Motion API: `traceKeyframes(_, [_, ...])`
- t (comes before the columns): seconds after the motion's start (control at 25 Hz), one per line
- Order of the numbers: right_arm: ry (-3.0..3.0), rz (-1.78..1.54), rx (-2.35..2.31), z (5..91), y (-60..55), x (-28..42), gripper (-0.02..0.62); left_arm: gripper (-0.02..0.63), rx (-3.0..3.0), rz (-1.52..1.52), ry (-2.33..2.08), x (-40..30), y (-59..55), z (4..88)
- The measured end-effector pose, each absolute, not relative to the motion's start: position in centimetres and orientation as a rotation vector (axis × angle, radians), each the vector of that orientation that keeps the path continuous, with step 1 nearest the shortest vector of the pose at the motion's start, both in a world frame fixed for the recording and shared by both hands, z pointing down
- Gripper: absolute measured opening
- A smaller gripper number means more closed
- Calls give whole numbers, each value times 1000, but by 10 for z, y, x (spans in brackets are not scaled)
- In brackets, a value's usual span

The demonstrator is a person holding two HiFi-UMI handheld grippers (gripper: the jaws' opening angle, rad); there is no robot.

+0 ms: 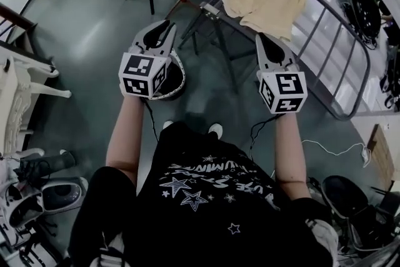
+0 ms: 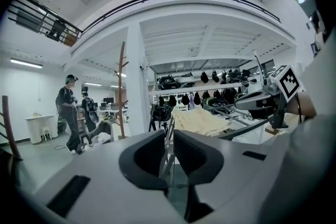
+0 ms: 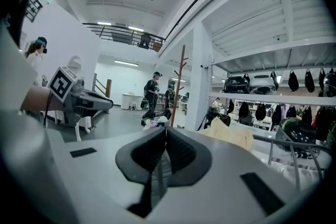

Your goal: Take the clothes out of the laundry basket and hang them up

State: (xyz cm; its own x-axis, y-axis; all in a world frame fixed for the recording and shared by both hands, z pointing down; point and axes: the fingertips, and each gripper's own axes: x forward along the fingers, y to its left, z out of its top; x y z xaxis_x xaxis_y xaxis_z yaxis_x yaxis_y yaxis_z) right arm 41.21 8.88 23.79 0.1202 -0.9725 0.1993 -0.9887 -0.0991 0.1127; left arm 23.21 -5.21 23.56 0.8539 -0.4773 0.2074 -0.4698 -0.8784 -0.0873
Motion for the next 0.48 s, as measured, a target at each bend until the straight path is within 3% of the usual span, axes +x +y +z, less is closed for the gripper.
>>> traceKeyframes(0.16, [-1968,161,2131,255,57,374,11,35,-3031,-383,817,186,-79,258])
traceKeyframes(0.48, [-2010,328,1958,318,0,252,9,32,-3122,-620,960,41,-96,342])
